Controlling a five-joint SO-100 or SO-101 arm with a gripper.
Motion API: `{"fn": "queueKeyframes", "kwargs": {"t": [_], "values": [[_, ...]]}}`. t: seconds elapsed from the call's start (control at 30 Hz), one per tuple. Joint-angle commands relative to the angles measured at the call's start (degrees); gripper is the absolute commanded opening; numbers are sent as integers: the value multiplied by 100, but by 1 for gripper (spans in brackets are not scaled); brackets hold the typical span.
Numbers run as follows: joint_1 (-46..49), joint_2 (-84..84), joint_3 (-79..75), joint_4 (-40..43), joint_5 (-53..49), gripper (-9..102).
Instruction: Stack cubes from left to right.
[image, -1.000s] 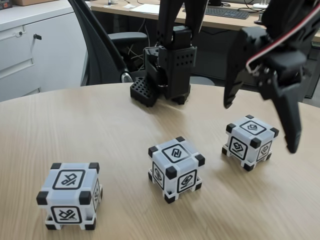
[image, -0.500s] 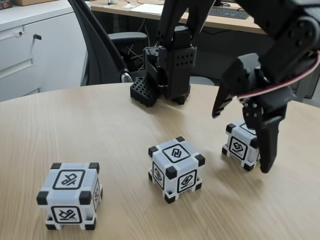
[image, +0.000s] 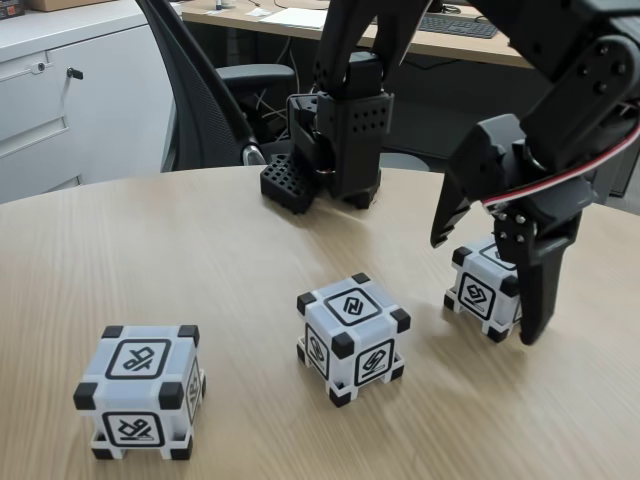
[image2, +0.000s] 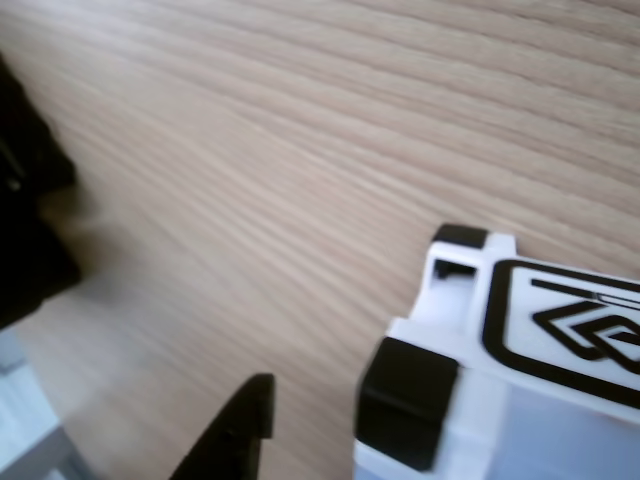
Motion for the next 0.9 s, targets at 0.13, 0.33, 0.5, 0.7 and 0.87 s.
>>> {"fn": "queueKeyframes", "kwargs": {"t": [0.13,0.33,0.5,0.7,0.87], "values": [[-44,70,-237,-132,79,32],[-44,88,-237,-387,-132,11],[-44,88,-229,-387,-88,5],[-44,158,-237,-360,-18,3],[-44,1107,-229,-334,18,0]]}}
